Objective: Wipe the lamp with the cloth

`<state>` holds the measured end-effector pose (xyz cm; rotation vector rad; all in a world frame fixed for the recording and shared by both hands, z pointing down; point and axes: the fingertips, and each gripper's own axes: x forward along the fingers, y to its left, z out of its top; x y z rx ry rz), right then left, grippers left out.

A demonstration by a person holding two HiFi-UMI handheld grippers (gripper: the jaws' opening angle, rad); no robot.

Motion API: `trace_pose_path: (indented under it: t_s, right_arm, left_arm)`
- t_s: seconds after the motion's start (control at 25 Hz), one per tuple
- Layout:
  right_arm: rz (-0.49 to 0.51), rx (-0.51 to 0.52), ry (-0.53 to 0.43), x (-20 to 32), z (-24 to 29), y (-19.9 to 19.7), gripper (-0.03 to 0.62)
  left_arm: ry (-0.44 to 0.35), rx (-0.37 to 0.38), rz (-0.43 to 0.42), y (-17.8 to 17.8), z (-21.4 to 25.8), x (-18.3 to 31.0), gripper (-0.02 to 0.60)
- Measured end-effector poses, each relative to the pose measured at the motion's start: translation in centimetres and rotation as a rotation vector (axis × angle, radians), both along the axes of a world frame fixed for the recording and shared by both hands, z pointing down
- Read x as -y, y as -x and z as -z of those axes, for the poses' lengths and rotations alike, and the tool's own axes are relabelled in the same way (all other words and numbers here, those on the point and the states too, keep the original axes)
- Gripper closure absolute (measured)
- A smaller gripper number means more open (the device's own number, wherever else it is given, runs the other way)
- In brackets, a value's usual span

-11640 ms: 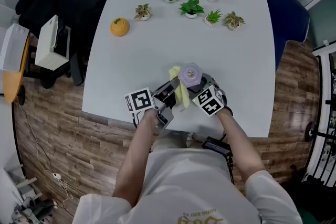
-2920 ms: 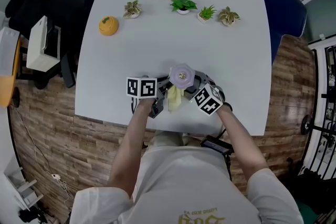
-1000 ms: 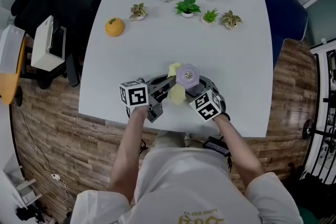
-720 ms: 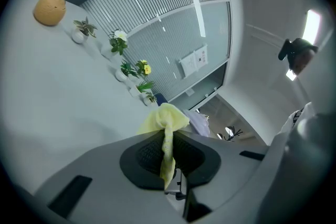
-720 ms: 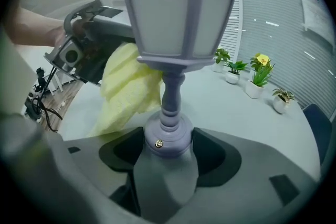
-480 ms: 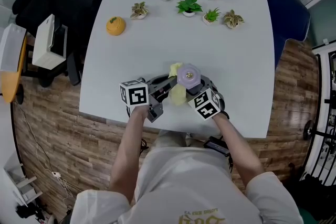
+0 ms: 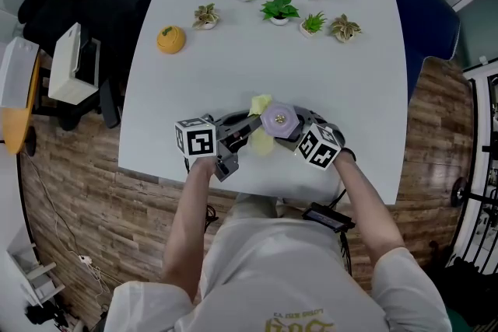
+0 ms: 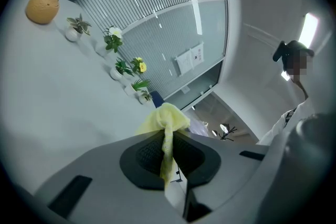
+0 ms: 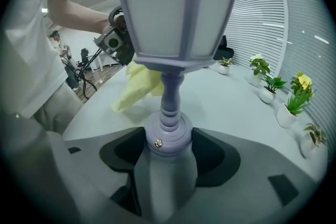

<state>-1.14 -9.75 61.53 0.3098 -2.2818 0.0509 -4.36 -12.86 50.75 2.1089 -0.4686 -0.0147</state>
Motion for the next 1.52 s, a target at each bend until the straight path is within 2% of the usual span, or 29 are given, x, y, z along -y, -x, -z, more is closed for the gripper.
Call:
trace_pose_path:
  t_s: [0.16,0.48,0.68,0.96,1.12,1.32,1.52]
  right_arm:
    - [0.025,0.017,-0.017,-0.3,0.1,0.0,0.290]
    - [0.022,0.046,-0.027,-0.3,0.1,0.0,0.290]
    - [0.018,0.053,-0.029,-0.1,0.0,0.1,0.290]
    - [0.013,0.058,-0.031,-0.1,-0.1,0.0,0.289]
    - [0.009,0.063,-0.032,0.0,-0.2,0.0,0.289]
    - [0.007,0.072,-0.032,0.0,-0.2,0.0,0.289]
    - [0.006,0.072,-0.031,-0.1,-0.1,0.1,0.289]
  left_arm:
    - [-0.014,-0.053,0.009,0.4,1.3,0.5,0.557]
    - [-0.023,-0.034,-0.022,-0.2,1.3,1.6,0.557]
    - [0.019,0.017,-0.054,-1.3,-0.5,1.9,0.557]
    - [0.091,-0.039,-0.006,-1.5,-1.9,2.2,0.557]
    - [0.138,-0.102,0.027,-1.8,-2.4,2.3,0.557]
    - [0.193,-0.119,0.074,-1.7,-3.8,2.1,0.557]
    - [0.225,-0.087,0.068,-2.5,-5.1,1.2,0.557]
